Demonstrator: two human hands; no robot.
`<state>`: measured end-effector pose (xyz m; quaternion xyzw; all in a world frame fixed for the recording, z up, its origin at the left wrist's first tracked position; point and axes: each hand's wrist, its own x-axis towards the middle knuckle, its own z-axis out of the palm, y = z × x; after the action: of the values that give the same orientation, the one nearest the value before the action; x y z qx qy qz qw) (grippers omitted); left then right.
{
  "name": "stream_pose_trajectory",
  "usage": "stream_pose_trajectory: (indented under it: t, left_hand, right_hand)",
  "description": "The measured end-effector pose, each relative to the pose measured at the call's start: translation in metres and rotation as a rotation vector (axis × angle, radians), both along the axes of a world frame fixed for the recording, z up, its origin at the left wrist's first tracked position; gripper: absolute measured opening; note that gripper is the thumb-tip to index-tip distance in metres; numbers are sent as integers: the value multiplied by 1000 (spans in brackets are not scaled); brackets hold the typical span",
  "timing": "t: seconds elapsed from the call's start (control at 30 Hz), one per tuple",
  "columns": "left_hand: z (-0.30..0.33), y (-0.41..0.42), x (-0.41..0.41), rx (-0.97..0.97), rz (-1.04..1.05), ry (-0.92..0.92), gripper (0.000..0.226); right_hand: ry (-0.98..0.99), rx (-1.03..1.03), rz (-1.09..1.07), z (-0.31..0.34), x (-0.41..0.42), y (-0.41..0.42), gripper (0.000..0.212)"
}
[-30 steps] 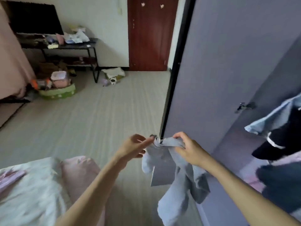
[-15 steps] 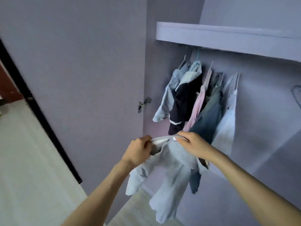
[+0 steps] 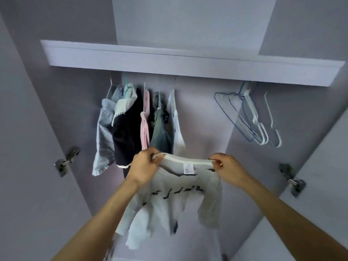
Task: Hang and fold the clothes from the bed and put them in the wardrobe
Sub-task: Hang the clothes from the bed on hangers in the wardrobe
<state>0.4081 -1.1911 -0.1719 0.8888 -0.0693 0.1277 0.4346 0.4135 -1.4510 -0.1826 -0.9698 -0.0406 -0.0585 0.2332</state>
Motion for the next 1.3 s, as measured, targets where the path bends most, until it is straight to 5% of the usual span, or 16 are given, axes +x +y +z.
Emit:
stream_pose_trajectory:
  t: [0.13,0.33,0.6,0.83,1.2,1.3]
  left_hand:
    - [20,-47,27,-74,-95,-34,14]
    - [37,-81,49,-168,-149,-10,14]
    - [33,-79,65,-156,-111,21,17]
    - [33,-81,71,-115,-77,19,12]
    - [18,-38,40,240,225,-95,12]
    - [7,-22,14,314,314,-60,15]
  right_hand:
    - [-249,263,-231,12,28,-36,29]
    - [-255,-140,-587,20,85,-89,46]
    - [-207,-150,-594,16,137,-103,42]
    - [-253,345,-500,15,166,-82,26]
    - [-437,691,-306,-29,88,-27,15]
    - [-487,768,-262,-62,41,-6,27]
